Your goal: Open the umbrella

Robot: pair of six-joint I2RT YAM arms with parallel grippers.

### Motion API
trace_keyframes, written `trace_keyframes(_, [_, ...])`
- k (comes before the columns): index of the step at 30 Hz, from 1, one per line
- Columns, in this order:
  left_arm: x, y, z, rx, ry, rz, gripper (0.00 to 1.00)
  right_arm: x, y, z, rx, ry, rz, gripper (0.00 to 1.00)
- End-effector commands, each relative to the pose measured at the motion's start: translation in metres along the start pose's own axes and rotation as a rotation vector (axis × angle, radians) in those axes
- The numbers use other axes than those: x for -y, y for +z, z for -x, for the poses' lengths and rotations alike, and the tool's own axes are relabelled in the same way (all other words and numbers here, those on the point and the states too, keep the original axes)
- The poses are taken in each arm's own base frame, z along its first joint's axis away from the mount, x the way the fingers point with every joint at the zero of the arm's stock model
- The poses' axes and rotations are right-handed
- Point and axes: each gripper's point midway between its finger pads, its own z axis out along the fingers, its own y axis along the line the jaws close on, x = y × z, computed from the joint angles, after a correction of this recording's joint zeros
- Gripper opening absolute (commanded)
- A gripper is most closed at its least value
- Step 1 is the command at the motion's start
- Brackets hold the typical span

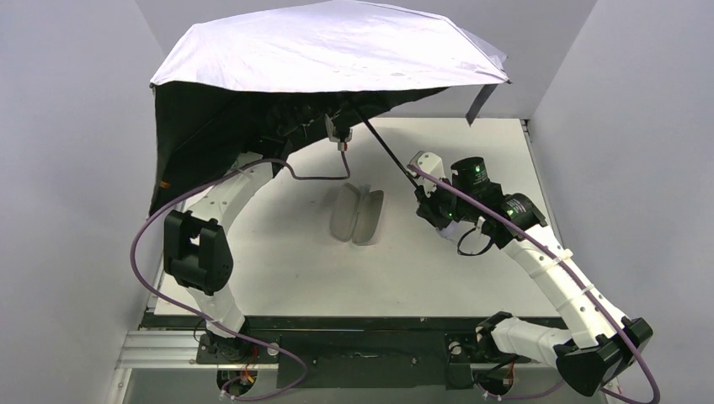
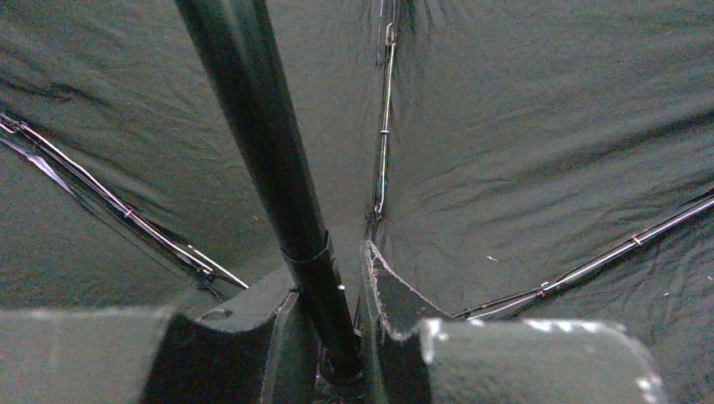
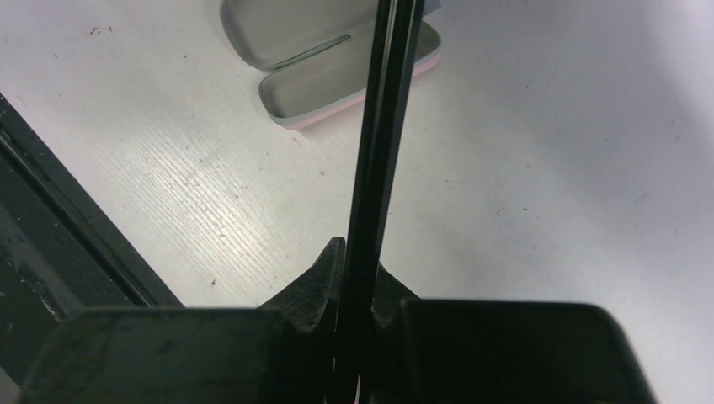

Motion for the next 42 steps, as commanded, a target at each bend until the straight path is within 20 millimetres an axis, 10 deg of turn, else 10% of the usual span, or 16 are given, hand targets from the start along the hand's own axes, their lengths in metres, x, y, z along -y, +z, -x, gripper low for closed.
trace_keyframes(1, [-0.021,-0.158,-0.217,-0.825,0.232,-0.129,0.17,-0.055,-0.052,-0.098,-0.336,-0.094,0.254,0.00])
trace_keyframes(22, [-0.007,-0.194,-0.248,-0.943,0.252,-0.185,0.19,-0.060,-0.062,-0.122,-0.428,-0.119,0.303,0.00])
trace_keyframes(31, [-0.009,-0.117,-0.169,-0.660,0.162,-0.079,0.00,-0.061,-0.047,-0.044,-0.163,-0.022,0.292,0.00])
trace_keyframes(42, [0.004,-0.044,-0.053,-0.356,-0.005,-0.086,0.35,-0.052,-0.044,0.061,0.185,0.155,0.254,0.00])
